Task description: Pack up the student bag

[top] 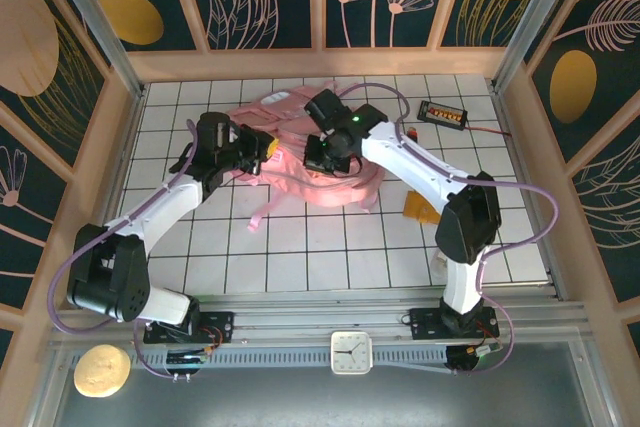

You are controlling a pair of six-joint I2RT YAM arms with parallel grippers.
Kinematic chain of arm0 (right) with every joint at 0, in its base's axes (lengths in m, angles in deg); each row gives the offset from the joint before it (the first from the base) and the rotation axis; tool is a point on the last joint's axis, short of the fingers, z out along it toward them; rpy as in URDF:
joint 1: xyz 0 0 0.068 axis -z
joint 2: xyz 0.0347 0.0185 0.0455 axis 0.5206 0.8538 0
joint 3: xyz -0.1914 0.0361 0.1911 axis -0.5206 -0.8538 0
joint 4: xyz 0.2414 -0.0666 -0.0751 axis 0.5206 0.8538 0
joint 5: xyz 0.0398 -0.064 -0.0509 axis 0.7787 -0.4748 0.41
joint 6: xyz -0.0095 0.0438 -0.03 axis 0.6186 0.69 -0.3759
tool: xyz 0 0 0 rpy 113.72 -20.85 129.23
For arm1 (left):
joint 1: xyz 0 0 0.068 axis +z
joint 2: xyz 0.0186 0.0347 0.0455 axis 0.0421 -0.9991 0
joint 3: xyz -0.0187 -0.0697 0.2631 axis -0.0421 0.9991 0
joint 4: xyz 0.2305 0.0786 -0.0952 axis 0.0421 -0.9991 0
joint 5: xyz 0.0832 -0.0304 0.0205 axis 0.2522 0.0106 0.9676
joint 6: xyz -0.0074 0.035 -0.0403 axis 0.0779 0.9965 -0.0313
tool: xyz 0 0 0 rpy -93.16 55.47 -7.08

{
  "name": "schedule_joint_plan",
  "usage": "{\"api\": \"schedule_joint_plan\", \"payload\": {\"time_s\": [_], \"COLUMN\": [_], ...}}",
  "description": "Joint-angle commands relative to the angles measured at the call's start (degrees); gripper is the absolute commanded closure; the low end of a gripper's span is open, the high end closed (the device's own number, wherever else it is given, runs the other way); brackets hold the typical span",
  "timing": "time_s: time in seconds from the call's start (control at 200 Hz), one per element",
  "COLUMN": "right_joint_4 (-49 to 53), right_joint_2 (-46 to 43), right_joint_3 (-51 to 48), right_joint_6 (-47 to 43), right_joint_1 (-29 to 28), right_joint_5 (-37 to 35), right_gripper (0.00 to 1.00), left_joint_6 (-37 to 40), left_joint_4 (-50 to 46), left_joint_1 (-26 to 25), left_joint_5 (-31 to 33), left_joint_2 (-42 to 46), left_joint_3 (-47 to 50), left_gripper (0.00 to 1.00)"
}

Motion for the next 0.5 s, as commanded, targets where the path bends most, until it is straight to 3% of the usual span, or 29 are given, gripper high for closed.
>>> {"api": "schedule_joint_plan", "payload": {"time_s": [0.0, 0.285, 0.43, 0.495], "right_joint_4": [8.1, 10.0, 8.4, 8.6], "right_joint_2": [-2.3, 0.7, 1.6, 1.8], "right_joint_3": [-2.0, 0.8, 0.7, 0.7], "right_joint_6": [-3.4, -10.6, -11.5, -11.5], "right_joint_1": [4.3, 6.2, 6.2, 6.1], "right_joint_5": [-0.3, 4.8, 6.8, 5.5], "right_gripper": [1.0, 1.0, 0.95, 1.0], "left_joint_6": [3.0, 4.7, 4.5, 5.0], "left_joint_4": [5.5, 4.4, 5.1, 4.5], "left_joint_1": [3.7, 4.0, 4.0, 4.1], "left_joint_5": [4.4, 4.3, 3.2, 3.3], "left_joint_2": [4.3, 4.9, 4.5, 4.5], "left_joint_3": [1.0, 1.1, 0.6, 0.1], "left_gripper": [1.0, 1.0, 1.0, 1.0]}}
